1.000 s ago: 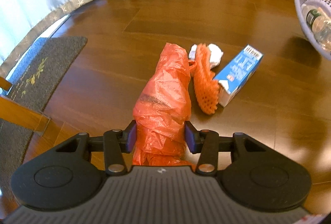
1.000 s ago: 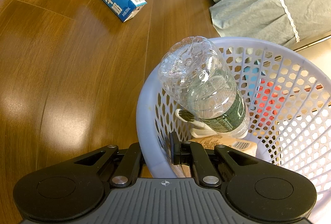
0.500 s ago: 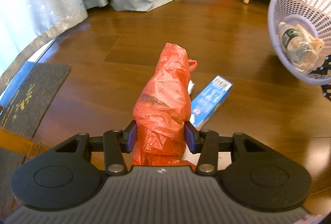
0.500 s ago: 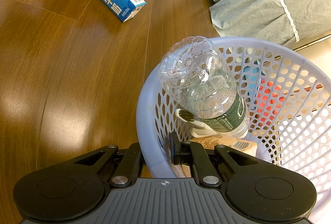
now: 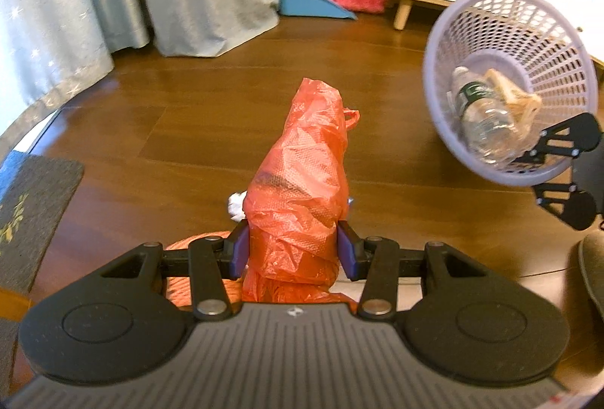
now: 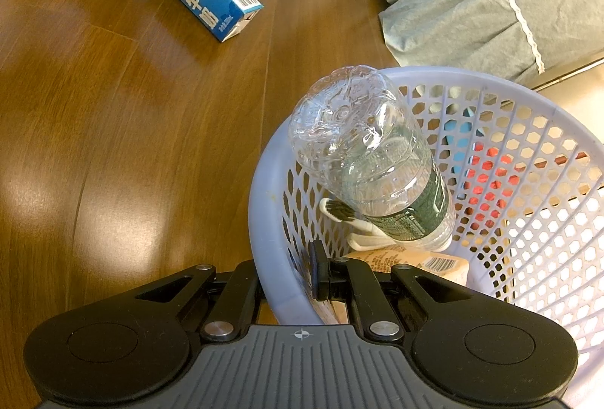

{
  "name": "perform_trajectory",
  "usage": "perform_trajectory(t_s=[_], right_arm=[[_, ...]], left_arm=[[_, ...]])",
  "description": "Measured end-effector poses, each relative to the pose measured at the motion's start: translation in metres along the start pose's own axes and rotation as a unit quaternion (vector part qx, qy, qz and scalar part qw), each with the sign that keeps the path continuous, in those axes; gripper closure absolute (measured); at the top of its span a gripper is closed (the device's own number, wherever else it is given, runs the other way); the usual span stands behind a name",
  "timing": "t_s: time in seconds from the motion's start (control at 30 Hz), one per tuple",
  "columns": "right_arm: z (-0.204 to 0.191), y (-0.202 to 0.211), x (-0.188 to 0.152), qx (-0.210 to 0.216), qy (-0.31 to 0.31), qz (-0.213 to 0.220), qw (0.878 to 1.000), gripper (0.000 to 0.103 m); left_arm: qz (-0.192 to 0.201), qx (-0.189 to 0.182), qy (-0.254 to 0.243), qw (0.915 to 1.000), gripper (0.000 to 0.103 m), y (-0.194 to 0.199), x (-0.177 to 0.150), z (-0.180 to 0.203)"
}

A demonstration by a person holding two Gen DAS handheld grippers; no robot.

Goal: Collect trash
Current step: 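Lift the red bag into the wastebasket and open the left tool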

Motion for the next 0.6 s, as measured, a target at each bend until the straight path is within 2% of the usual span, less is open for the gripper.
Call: perform_trajectory(t_s=[0.3, 0.6], right_arm=[[0.0, 0.001, -0.001, 0.0, 0.0, 0.0, 1.0, 0.099], [0.0, 0.001, -0.001, -0.001, -0.002, 0.001, 1.0, 0.099]], left_arm=[[0.007, -0.059, -0.013, 0.9981, 0.061, -0.007, 0.019, 0.045], [0.026, -0.106, -0.016, 0.9939, 0.061, -0.022, 0.055, 0.092]])
Point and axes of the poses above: each gripper's, at about its wrist camera, not at the fingertips, and y roughly against the way its jaws point, z to its right, x to its top, the point moved 7 cm from there along -y, roughly the way its jaws point, and after that the axes turned 11 degrees about z, right-handed, at the moved point
